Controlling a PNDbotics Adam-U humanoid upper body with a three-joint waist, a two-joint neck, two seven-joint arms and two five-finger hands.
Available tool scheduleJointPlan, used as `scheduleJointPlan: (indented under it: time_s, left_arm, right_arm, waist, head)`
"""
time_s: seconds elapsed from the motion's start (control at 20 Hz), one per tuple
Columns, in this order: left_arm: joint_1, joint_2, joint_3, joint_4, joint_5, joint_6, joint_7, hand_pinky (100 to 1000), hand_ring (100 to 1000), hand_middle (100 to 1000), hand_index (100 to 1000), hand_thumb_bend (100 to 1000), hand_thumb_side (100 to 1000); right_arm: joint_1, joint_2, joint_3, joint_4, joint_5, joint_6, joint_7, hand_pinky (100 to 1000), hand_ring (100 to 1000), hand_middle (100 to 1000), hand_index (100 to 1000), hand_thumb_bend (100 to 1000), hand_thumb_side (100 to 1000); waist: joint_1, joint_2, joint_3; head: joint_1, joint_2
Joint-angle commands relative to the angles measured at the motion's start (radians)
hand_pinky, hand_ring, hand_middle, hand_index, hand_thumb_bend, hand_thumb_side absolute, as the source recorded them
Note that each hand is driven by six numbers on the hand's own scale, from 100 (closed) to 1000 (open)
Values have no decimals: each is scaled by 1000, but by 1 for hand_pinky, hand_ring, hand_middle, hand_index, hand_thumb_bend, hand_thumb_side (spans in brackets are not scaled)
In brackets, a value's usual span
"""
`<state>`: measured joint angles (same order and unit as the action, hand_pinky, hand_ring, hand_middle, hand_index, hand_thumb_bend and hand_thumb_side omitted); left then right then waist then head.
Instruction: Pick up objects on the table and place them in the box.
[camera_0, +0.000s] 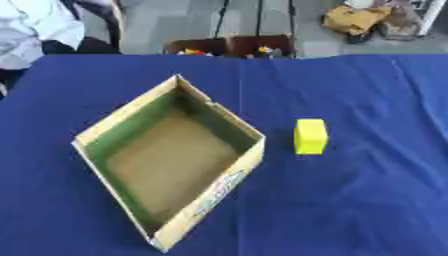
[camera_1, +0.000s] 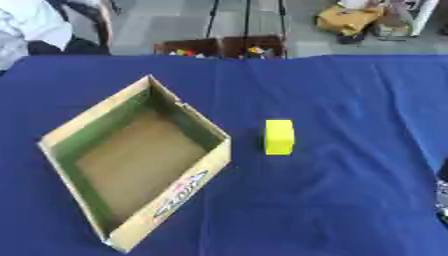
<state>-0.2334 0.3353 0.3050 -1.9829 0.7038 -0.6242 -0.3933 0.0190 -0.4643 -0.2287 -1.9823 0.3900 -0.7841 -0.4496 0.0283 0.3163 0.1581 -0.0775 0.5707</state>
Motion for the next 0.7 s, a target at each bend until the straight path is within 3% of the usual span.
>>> scheduleJointPlan:
  time_s: [0.05, 0.7]
  left_arm:
    - [-1, 38, 2, -17, -1, 2, 1, 740, 757, 892, 981, 100, 1000]
    - [5, 51, -6, -17, -9, 5, -8, 741, 757, 892, 975, 100, 999]
  right_arm:
    - [0, -79, -3, -18, 30, -123, -102, 783, 828, 748, 836, 151, 655]
    - [-28, -338, 24, -18, 188, -123, 52, 756, 845, 777, 875, 252, 808]
  waist:
    - [-11, -34, -1]
    - [-25, -44, 1]
  head:
    - [1, -5]
    - [-17, -6]
